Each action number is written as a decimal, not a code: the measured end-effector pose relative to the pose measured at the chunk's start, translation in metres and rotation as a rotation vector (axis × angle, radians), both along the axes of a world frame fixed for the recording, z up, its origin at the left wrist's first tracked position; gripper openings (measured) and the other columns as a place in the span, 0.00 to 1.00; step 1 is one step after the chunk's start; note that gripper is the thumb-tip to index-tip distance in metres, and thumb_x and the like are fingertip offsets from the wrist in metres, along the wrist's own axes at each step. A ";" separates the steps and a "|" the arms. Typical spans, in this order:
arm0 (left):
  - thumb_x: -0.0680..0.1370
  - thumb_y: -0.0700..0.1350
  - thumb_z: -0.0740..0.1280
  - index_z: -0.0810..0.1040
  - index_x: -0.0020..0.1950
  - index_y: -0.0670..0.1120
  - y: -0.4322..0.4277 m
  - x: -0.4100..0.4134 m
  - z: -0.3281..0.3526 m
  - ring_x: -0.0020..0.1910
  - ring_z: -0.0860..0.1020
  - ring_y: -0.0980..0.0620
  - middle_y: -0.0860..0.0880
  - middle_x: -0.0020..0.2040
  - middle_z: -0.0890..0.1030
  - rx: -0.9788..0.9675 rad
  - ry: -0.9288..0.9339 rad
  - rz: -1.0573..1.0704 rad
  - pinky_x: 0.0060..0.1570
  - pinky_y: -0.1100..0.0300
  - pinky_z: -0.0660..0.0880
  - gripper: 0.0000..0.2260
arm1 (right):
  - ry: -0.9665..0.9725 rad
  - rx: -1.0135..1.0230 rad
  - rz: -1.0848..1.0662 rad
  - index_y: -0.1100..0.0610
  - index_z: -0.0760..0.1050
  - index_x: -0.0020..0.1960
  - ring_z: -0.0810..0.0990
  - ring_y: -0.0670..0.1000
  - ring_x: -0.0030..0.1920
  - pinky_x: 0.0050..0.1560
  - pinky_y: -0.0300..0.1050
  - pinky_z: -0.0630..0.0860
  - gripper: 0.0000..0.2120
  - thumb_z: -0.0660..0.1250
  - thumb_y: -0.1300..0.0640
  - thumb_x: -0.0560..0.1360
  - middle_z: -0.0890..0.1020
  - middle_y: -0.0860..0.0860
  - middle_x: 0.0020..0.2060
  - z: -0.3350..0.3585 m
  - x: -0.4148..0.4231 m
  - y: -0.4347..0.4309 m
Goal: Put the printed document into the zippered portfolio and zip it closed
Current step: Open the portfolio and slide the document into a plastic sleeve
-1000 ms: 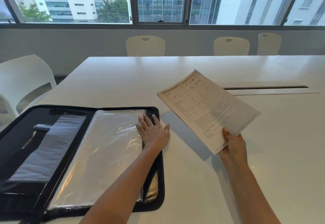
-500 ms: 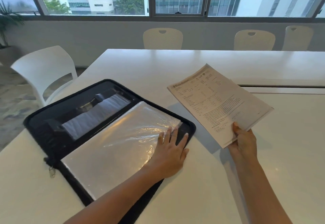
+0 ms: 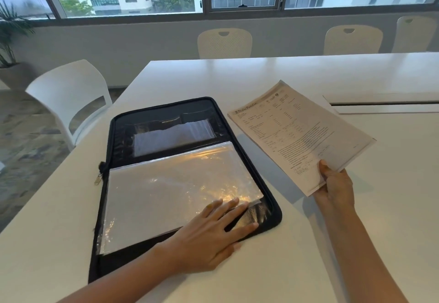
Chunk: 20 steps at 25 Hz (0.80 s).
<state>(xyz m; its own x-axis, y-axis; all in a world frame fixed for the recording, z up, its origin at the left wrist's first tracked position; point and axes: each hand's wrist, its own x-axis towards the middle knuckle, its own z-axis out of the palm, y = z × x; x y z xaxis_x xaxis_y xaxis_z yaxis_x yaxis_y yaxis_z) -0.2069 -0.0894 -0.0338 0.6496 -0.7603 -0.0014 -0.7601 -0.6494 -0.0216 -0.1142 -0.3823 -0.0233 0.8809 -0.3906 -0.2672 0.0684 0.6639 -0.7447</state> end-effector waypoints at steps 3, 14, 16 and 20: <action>0.84 0.56 0.47 0.47 0.79 0.58 0.016 -0.009 0.002 0.78 0.52 0.44 0.45 0.79 0.54 0.012 -0.021 -0.053 0.74 0.40 0.50 0.23 | 0.000 0.010 -0.006 0.50 0.78 0.55 0.84 0.51 0.51 0.45 0.53 0.83 0.14 0.63 0.67 0.77 0.85 0.50 0.52 -0.002 -0.005 0.002; 0.76 0.70 0.52 0.72 0.61 0.51 -0.039 0.041 0.036 0.50 0.77 0.54 0.52 0.56 0.77 -0.289 -0.145 0.658 0.51 0.58 0.73 0.28 | -0.036 0.047 0.000 0.50 0.78 0.55 0.85 0.50 0.48 0.41 0.52 0.83 0.15 0.63 0.67 0.77 0.87 0.49 0.48 -0.007 -0.018 -0.007; 0.72 0.75 0.51 0.71 0.61 0.49 -0.045 0.062 0.034 0.52 0.76 0.51 0.50 0.56 0.76 -0.160 -0.048 0.806 0.55 0.52 0.74 0.34 | -0.024 0.058 0.008 0.50 0.78 0.56 0.86 0.51 0.47 0.41 0.52 0.83 0.15 0.63 0.67 0.77 0.87 0.49 0.48 -0.008 -0.018 -0.008; 0.70 0.75 0.57 0.73 0.55 0.51 -0.044 0.072 0.023 0.52 0.73 0.50 0.50 0.52 0.74 -0.088 0.092 0.881 0.57 0.48 0.69 0.29 | -0.022 0.081 0.024 0.51 0.79 0.55 0.86 0.51 0.47 0.39 0.51 0.83 0.15 0.63 0.67 0.76 0.87 0.50 0.48 -0.010 -0.018 -0.013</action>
